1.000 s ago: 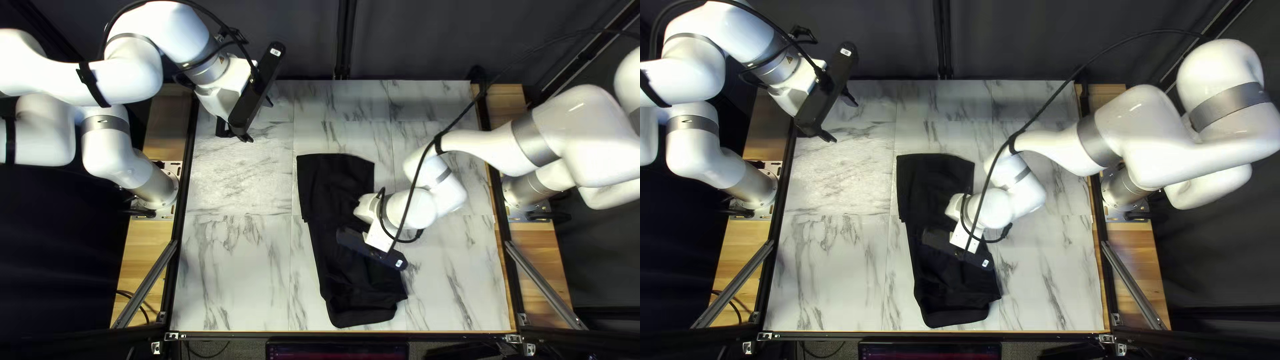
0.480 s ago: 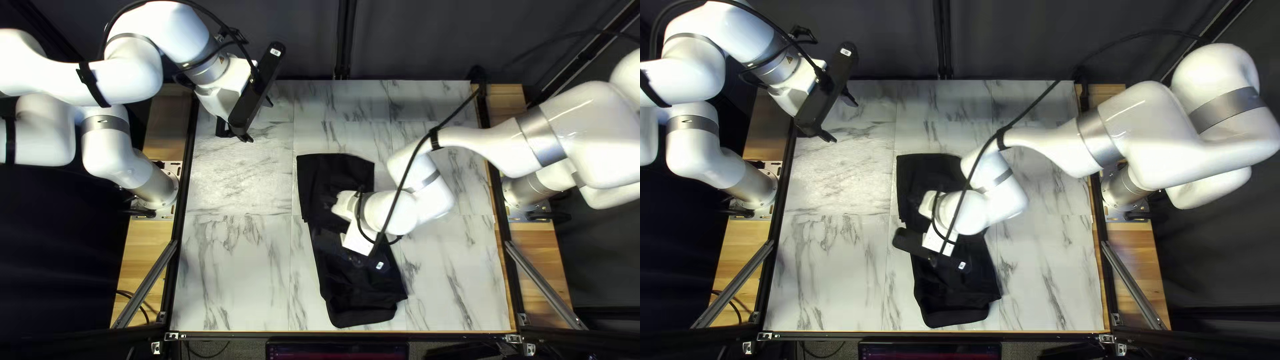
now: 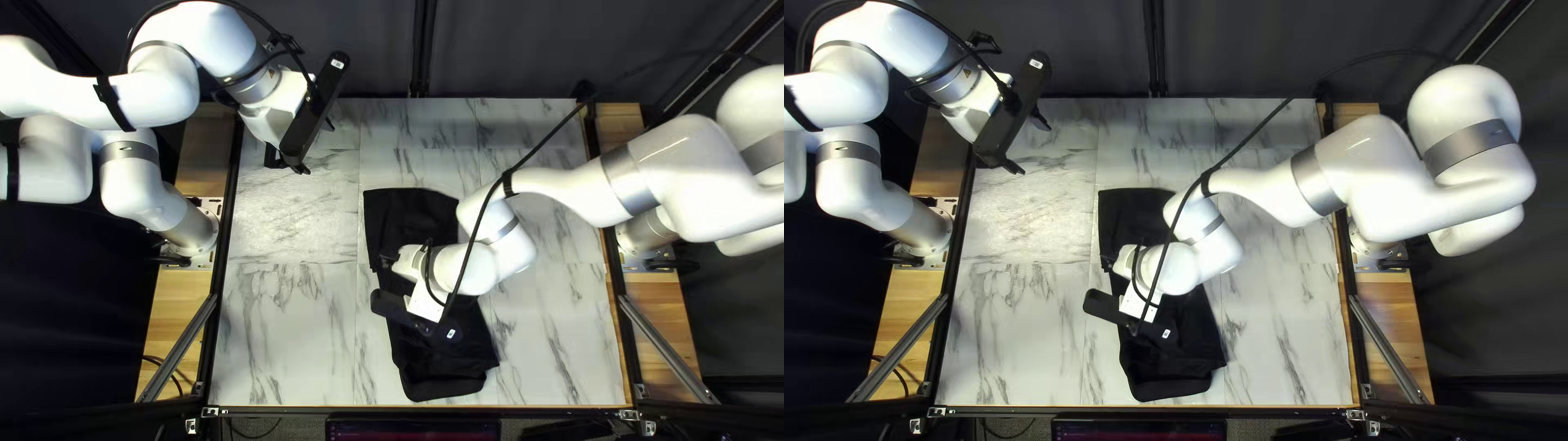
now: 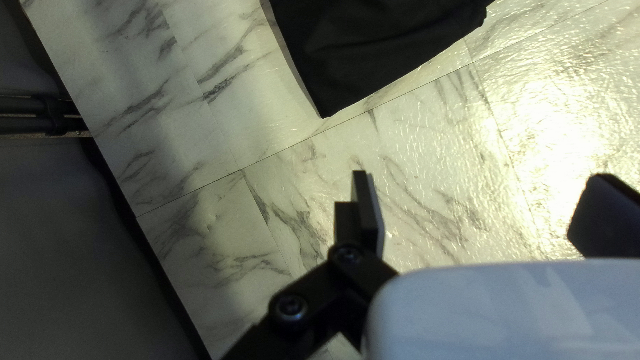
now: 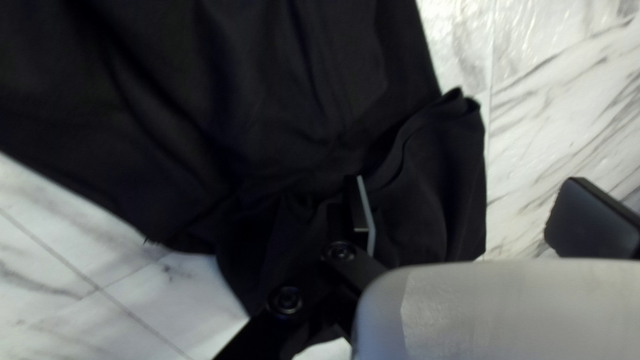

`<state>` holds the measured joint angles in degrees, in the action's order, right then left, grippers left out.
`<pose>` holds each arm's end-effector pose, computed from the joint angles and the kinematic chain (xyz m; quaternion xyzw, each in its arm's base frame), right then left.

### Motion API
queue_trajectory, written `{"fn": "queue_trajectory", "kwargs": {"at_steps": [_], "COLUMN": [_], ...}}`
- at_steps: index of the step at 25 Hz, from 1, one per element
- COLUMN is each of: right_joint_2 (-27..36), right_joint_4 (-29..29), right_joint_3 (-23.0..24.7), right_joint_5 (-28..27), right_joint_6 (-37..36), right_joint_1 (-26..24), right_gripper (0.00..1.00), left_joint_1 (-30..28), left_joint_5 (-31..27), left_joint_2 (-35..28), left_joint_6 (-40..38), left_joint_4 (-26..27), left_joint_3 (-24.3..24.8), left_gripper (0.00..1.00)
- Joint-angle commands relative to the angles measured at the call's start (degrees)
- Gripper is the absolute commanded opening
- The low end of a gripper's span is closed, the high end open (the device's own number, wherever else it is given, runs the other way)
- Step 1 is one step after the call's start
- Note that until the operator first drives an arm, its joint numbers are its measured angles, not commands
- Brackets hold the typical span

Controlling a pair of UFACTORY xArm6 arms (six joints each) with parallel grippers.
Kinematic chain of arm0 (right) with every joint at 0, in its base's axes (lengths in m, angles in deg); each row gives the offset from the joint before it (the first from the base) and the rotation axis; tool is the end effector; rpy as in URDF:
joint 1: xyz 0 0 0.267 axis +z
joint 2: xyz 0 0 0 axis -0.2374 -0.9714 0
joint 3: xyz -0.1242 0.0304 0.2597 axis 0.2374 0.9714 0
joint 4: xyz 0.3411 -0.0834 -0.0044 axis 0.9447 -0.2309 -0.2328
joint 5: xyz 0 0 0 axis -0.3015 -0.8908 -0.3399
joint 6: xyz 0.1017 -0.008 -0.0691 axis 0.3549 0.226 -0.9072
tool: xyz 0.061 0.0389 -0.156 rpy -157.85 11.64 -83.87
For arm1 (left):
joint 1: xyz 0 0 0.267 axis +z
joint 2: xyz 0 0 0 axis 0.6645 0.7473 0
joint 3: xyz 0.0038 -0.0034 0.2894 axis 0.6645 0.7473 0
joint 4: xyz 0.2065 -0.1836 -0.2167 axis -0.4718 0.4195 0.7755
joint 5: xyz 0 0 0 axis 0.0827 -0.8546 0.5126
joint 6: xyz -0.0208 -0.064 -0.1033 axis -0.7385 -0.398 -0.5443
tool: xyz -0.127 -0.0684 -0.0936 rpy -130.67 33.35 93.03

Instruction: Fold t-shirt

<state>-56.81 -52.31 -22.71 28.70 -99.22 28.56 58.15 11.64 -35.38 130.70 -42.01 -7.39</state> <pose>0.5604 0.1066 0.0734 0.7789 0.5982 0.0606 0.1783 0.3393 0.0540 0.3055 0.9619 -0.2033 0.1822 0.0124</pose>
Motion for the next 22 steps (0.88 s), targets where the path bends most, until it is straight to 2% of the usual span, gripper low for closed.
{"fn": "queue_trajectory", "kwargs": {"at_steps": [1,5,9,11,17,22], "right_joint_2": [2.13,5.35,7.01,7.28,4.37,1.49], "right_joint_4": [1.85,4.05,5.86,6.63,5.62,4.31], "right_joint_3": [3.01,7.12,9.07,8.23,1.15,0.26], "right_joint_5": [0.01,-0.84,-1.39,-2.58,-6.49,-3.77], "right_joint_6": [-2.44,-4.19,-5.31,-5.53,-4.52,-5.21], "right_joint_1": [-0.74,-1.07,-1.24,-0.75,1.05,-0.46], "right_gripper": [1.00,1.00,1.00,1.00,1.00,1.00], "left_joint_1": [0.00,0.00,0.00,0.00,0.00,0.00], "left_joint_5": [0.00,0.00,0.00,0.00,0.00,0.00], "left_joint_2": [0.00,0.00,0.00,0.00,0.00,0.00], "left_joint_6": [0.00,0.00,0.00,0.00,0.00,0.00], "left_joint_4": [0.00,0.00,0.00,0.00,0.00,0.00], "left_joint_3": [0.00,0.00,0.00,0.00,0.00,0.00], "left_gripper": [1.00,1.00,1.00,1.00,1.00,1.00]}}
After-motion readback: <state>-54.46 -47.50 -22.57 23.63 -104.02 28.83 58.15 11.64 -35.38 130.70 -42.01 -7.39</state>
